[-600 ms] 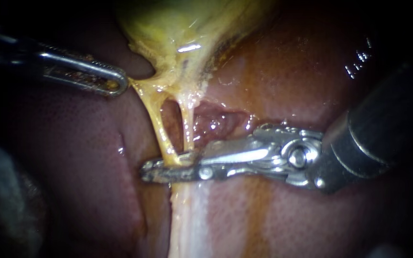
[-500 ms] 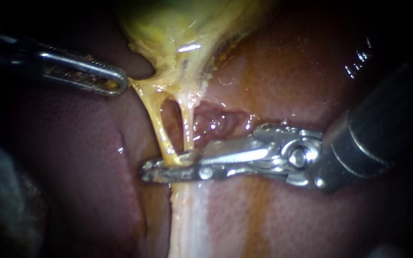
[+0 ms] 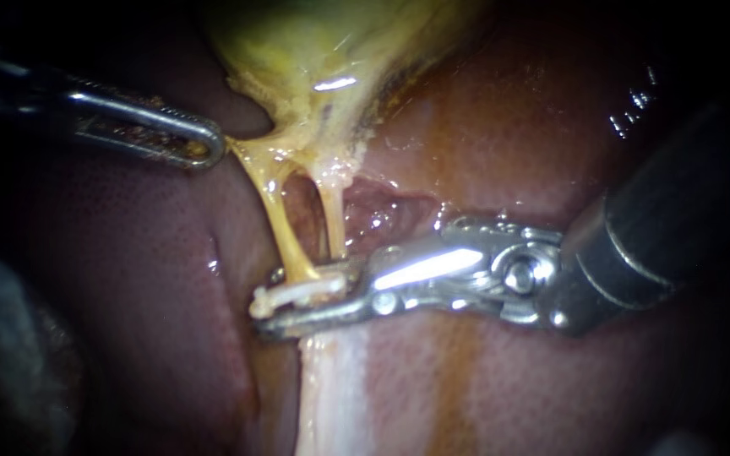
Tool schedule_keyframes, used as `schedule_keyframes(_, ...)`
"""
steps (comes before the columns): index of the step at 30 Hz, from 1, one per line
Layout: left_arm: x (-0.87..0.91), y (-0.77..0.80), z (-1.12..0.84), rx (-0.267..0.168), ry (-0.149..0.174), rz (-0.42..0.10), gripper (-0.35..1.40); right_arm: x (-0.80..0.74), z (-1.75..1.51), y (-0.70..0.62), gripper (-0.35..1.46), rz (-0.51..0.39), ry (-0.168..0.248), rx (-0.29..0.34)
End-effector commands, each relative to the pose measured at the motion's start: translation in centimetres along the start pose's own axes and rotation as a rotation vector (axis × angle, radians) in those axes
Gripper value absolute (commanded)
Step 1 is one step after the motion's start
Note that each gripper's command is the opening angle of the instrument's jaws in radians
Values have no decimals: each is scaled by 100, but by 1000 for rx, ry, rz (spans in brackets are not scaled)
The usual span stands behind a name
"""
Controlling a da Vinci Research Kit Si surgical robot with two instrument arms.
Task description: Going back first clip left tube
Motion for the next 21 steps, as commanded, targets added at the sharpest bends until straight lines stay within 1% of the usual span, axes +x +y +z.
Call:
schedule_keyframes(1, 0, 0, 0, -1, 0, 0, -35, 2, -1, 2, 49, -39, 13, -15)
schedule_keyframes(3, 0, 0, 0, -1, 0, 0, -35, 4, -4, 4, 49, -99, 14, -30)
schedule_keyframes(5, 0, 0, -1, -1, 0, 0, -35, 5, -9, 5, 49, -137, 18, -37)
schedule_keyframes(11, -1, 0, -2, -1, -1, 1, -35, -2, -31, -5, 50, -233, 13, -25)
schedule_keyframes(15, -1, 0, -2, -1, -1, 1, -35, -6, -54, -10, 50, -316, 13, -22)
schedule_keyframes(18, -1, 0, -2, -2, -1, 1, -35, -4, -75, -13, 50, -333, 20, -32)
schedule_keyframes(21, -1, 0, -2, -2, -1, 1, -35, 2, -96, -18, 50, -362, 15, -49)
